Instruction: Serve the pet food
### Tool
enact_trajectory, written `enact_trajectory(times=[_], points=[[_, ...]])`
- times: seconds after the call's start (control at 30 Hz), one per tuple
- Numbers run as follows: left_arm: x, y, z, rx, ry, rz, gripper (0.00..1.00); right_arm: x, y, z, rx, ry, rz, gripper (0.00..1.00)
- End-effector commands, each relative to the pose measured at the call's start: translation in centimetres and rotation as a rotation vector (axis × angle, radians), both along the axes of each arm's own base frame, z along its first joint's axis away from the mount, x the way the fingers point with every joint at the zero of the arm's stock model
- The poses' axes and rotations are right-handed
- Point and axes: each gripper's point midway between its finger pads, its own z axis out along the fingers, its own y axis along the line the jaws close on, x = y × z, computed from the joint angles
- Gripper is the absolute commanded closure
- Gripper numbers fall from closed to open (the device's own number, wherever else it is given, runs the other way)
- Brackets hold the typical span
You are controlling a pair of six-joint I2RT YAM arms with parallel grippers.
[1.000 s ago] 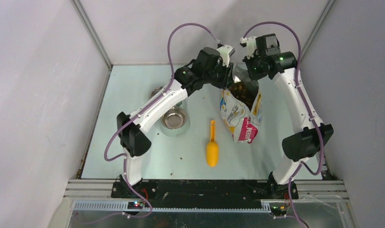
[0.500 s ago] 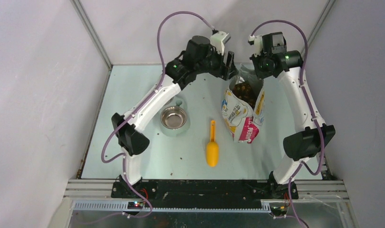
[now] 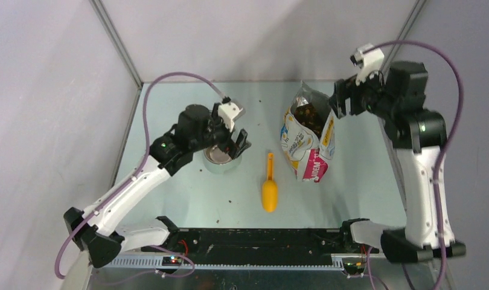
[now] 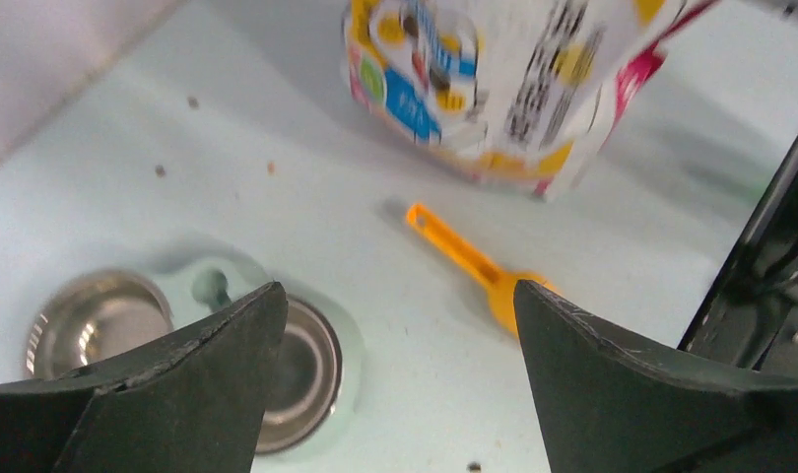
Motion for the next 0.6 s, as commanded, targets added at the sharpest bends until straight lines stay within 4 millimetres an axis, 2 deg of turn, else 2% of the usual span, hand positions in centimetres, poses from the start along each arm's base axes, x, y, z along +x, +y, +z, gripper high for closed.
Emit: enact_trajectory(times=[0.0, 0.03, 0.07, 0.23, 0.33, 0.37, 0.4, 0.43, 0.47, 0.57], points=[[0.4, 0.7, -8.1, 0.119, 0.096, 0.033, 0.09, -2.2, 2.6, 1.8, 0.095, -0.154, 0.153, 0.23], [0.4, 0.5, -9.5, 0.122, 0.129, 0.038, 0.1, -3.1, 2.7, 1.5, 0.111, -0.165, 0.156, 0.22], [0.3, 0.5, -10.5, 0.127, 0.154, 0.045, 0.11, -3.7, 2.7, 2.3, 0.119, -0.207, 0.16, 0.21], [0.7, -1.6, -14.5, 0.084, 0.313, 0.077, 0.17, -4.8, 2.8, 1.0, 0.145, -0.179, 0.147, 0.22], [1.5, -3.7, -16.1, 0.047, 0.376, 0.093, 0.23, -4.9, 2.3, 0.2, 0.161, -0.158, 0.107, 0.25], [1.7, -4.4, -16.0, 0.04, 0.374, 0.089, 0.24, -4.8, 2.1, 0.2, 0.161, -0.16, 0.087, 0.26], [2.1, -4.8, -17.0, 0.042, 0.4, 0.106, 0.25, -4.8, 1.9, 0.0, 0.163, -0.158, 0.072, 0.26], [2.6, -5.3, -16.8, 0.034, 0.403, 0.114, 0.26, -4.8, 1.8, 0.0, 0.164, -0.159, 0.067, 0.27], [3.0, -5.5, -18.0, 0.044, 0.437, 0.141, 0.28, -4.9, 1.7, 0.0, 0.164, -0.159, 0.057, 0.27], [3.8, -6.8, -18.8, 0.033, 0.473, 0.156, 0.32, -5.1, 1.5, 0.0, 0.164, -0.165, 0.049, 0.28]])
